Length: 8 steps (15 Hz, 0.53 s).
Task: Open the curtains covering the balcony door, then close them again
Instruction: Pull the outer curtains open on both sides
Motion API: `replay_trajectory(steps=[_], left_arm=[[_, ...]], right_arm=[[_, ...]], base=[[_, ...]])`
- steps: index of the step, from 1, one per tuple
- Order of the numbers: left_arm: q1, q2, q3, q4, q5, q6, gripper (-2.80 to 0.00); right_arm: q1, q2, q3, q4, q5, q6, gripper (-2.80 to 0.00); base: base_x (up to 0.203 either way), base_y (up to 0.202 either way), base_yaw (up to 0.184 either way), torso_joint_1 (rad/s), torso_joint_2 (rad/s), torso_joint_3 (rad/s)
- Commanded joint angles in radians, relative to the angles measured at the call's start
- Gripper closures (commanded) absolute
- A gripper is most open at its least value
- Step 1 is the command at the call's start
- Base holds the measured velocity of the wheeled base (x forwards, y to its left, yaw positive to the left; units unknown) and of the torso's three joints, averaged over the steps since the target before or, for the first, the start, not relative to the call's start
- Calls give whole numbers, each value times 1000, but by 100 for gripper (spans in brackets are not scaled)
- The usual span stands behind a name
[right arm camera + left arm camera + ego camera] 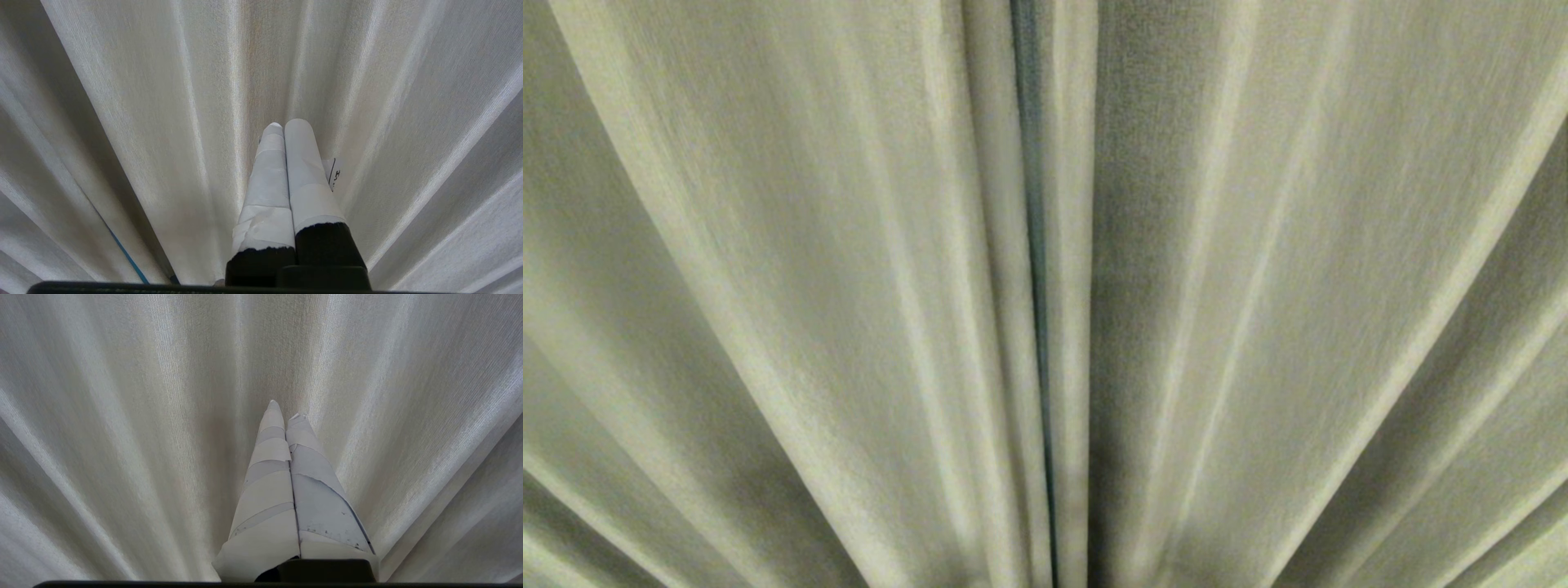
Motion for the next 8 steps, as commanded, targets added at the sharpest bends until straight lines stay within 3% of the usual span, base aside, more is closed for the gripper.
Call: replay_trajectory(steps=[1, 3, 6, 8], left_arm=[[0, 0, -1, 0, 1, 0, 0], [0, 0, -1, 0, -4, 8, 0], [0, 0, 0, -13, -41, 123, 0], [0, 0, -3, -90, -52, 142, 0]], right_arm=[[0, 0, 0, 0, 1, -1, 0], [-2, 0, 0, 0, 1, -1, 0], [0, 0, 0, 0, 1, -1, 0], [0, 0, 0, 0, 1, -1, 0]], base=[[0, 0, 0, 0, 0, 0], [0, 0, 0, 0, 0, 0], [0, 0, 0, 0, 0, 0], [0, 0, 0, 0, 0, 0]])
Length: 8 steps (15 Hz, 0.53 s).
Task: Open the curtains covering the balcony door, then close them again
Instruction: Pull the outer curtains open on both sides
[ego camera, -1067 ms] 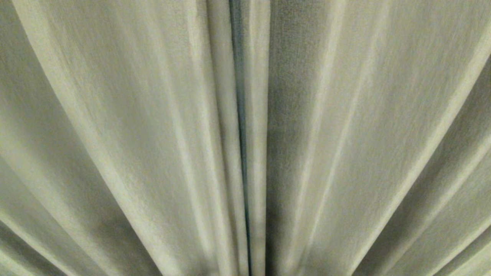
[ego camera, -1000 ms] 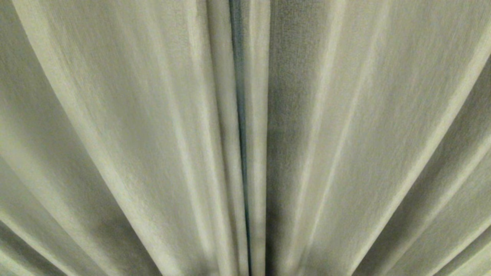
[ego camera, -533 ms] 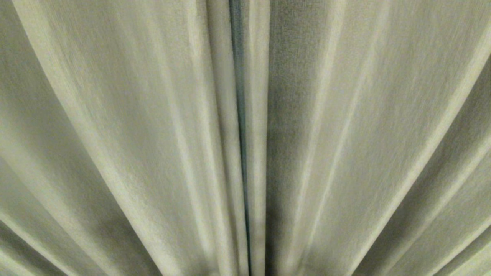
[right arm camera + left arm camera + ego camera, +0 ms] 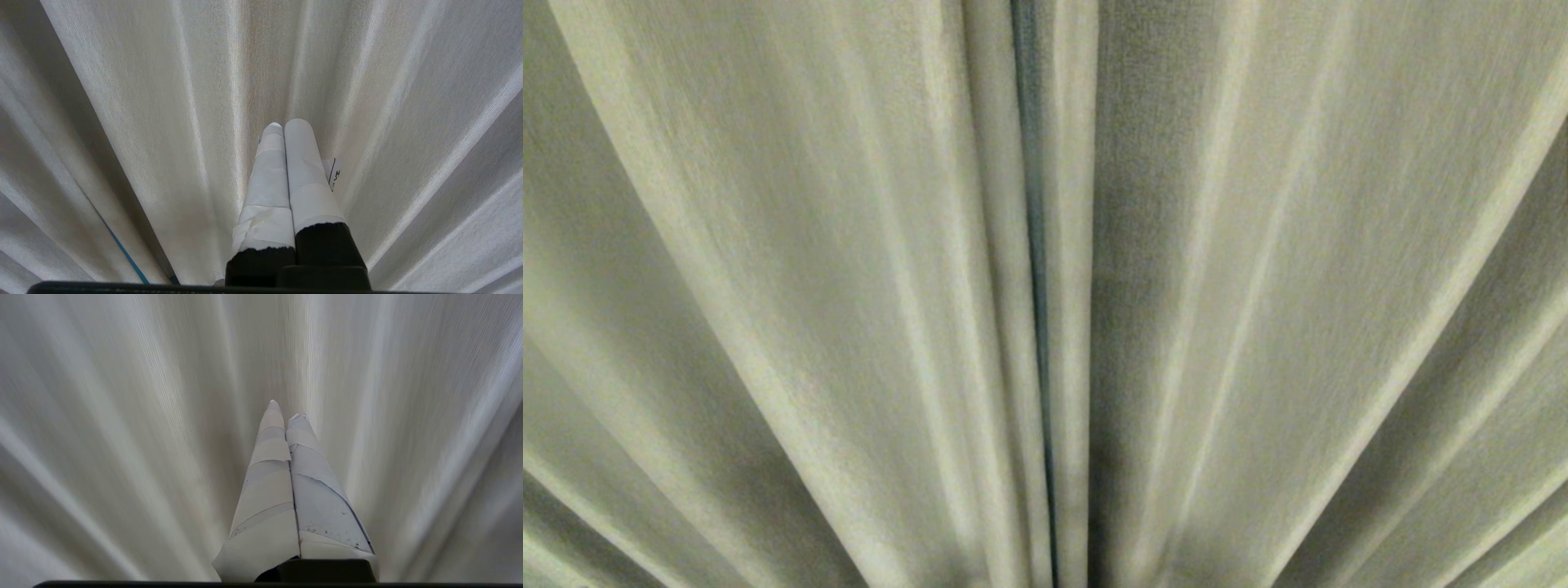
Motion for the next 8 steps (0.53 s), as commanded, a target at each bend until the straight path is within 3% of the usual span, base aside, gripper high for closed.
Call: replay_trajectory(steps=[1, 3, 6, 8], left_arm=[[0, 0, -15, -59, -5, 1, 0], [0, 0, -39, -62, -8, 1, 0], [0, 0, -80, -62, -88, 1, 0], [0, 0, -103, -62, -94, 0, 0]], right_arm=[[-1, 0, 0, 0, 1, -1, 0], [0, 0, 0, 0, 1, -1, 0], [0, 0, 0, 0, 1, -1, 0], [-1, 0, 0, 0, 1, -1, 0]], base=[[0, 0, 0, 0, 0, 0], [0, 0, 0, 0, 0, 0], [0, 0, 0, 0, 0, 0], [0, 0, 0, 0, 0, 0]])
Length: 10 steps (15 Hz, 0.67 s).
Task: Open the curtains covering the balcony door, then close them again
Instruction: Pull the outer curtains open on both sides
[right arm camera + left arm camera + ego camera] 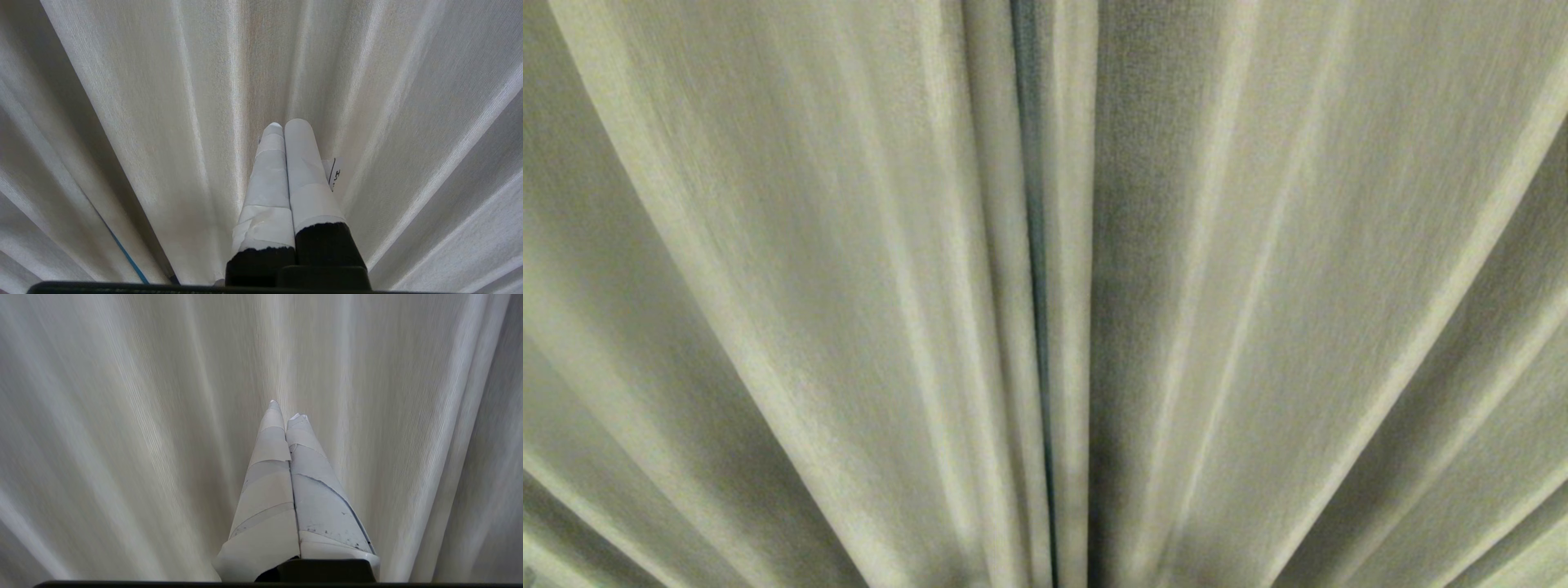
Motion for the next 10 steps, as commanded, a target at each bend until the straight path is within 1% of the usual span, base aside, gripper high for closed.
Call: replay_trajectory(steps=[1, 5, 7, 10], left_arm=[[0, 0, -33, -1, -3, 0, 0], [0, 0, -100, 0, 0, 1, 0], [0, 0, -97, -1, 9, 3, 0], [0, 0, -92, 5, -13, 6, 0]], right_arm=[[0, 0, 0, 0, 1, -1, 0], [0, 0, 0, 0, 1, -1, 0], [0, 0, 0, 0, 1, -1, 0], [0, 0, 0, 0, 1, -1, 0]], base=[[0, 0, 0, 0, 0, 0], [0, 0, 0, 0, 0, 0], [0, 0, 0, 0, 0, 0], [0, 0, 0, 0, 0, 0]])
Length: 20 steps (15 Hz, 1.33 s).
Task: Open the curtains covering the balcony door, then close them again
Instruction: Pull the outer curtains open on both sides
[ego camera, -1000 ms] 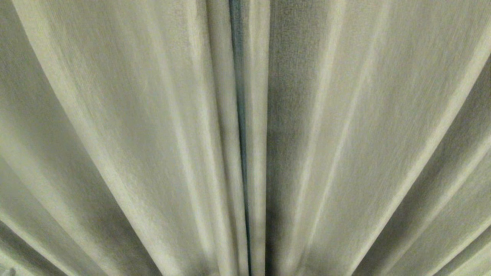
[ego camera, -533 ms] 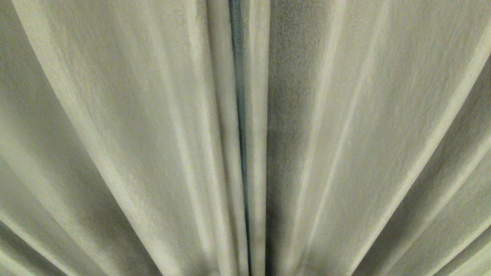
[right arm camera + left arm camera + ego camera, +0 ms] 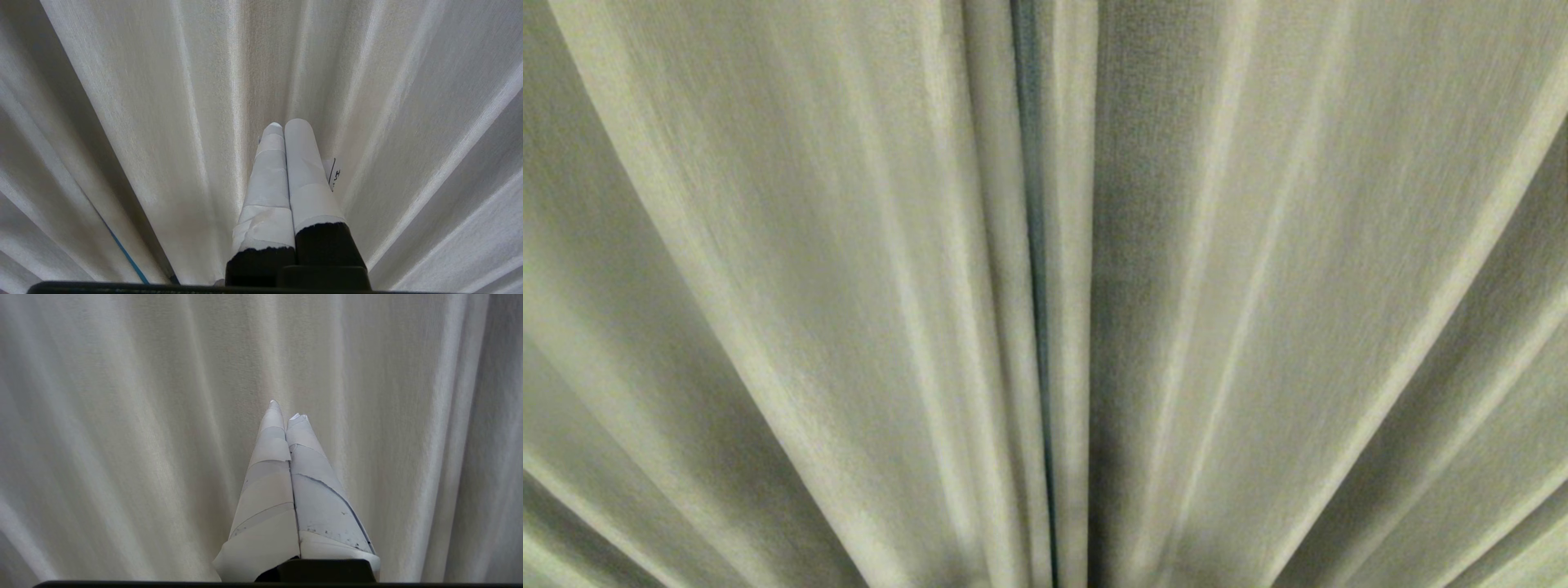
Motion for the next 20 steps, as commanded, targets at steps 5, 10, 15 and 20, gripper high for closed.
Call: replay_trajectory(steps=[5, 10, 15, 20], left_arm=[[0, 0, -9, 4, -23, -2, 0], [0, 59, -85, 109, -170, -105, 0], [-3, 342, -90, -72, -236, -140, 0], [-101, 668, -104, -354, -324, -145, 0]], right_arm=[[1, 0, 0, 0, 1, -1, 0], [0, 0, 0, 0, 1, -1, 0], [1, 0, 0, 0, 1, -1, 0], [-1, 0, 0, 0, 1, -1, 0]], base=[[0, 0, 0, 0, 0, 0], [0, 0, 0, 0, 0, 0], [0, 0, 0, 0, 0, 0], [0, 0, 0, 0, 0, 0]])
